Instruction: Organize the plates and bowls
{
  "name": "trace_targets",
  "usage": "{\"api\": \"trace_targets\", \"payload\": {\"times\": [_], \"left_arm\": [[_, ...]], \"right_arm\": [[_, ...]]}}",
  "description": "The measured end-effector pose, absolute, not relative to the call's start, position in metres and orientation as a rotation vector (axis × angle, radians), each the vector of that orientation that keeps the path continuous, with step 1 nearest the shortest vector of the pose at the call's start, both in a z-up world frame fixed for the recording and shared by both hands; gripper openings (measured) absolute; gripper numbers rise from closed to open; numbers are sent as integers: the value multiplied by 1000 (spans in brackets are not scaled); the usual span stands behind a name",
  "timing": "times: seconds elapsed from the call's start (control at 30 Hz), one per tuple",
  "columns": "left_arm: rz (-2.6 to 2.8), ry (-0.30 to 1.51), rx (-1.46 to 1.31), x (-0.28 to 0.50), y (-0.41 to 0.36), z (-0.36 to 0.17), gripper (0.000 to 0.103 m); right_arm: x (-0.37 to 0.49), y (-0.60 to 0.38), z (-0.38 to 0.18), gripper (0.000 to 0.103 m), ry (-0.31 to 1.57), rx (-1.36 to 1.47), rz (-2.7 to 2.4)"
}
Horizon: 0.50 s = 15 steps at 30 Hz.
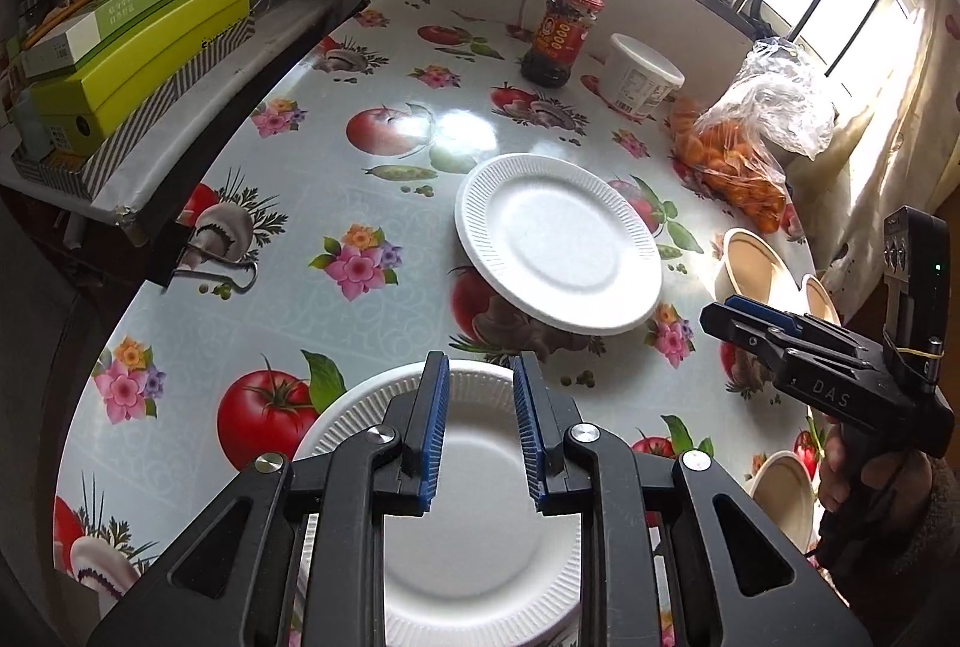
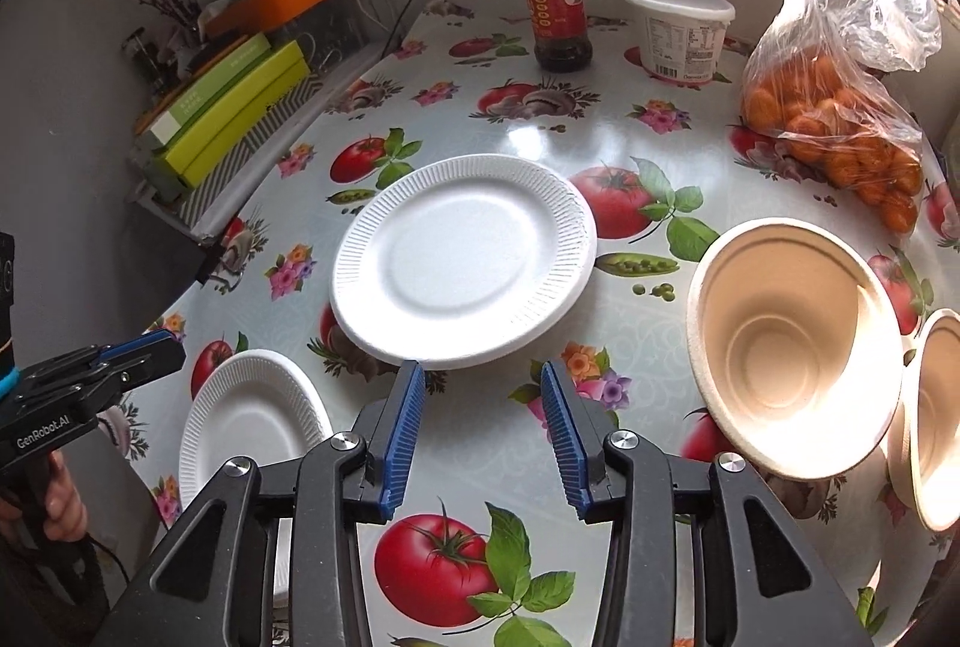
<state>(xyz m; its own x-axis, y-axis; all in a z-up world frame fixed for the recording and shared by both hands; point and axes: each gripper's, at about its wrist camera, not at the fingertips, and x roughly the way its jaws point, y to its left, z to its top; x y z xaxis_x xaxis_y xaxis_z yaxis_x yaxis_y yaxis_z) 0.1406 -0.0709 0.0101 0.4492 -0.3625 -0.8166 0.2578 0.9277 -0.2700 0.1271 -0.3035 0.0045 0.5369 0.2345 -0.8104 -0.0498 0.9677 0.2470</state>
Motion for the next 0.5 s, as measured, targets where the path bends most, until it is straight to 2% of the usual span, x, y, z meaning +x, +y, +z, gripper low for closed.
{"api": "trace_targets", "payload": {"times": [0.5], "left_arm": [[-360, 1080, -147, 191, -103, -2, 23]], "right_arm": [[181, -322, 1, 40, 1014, 179, 164]]}}
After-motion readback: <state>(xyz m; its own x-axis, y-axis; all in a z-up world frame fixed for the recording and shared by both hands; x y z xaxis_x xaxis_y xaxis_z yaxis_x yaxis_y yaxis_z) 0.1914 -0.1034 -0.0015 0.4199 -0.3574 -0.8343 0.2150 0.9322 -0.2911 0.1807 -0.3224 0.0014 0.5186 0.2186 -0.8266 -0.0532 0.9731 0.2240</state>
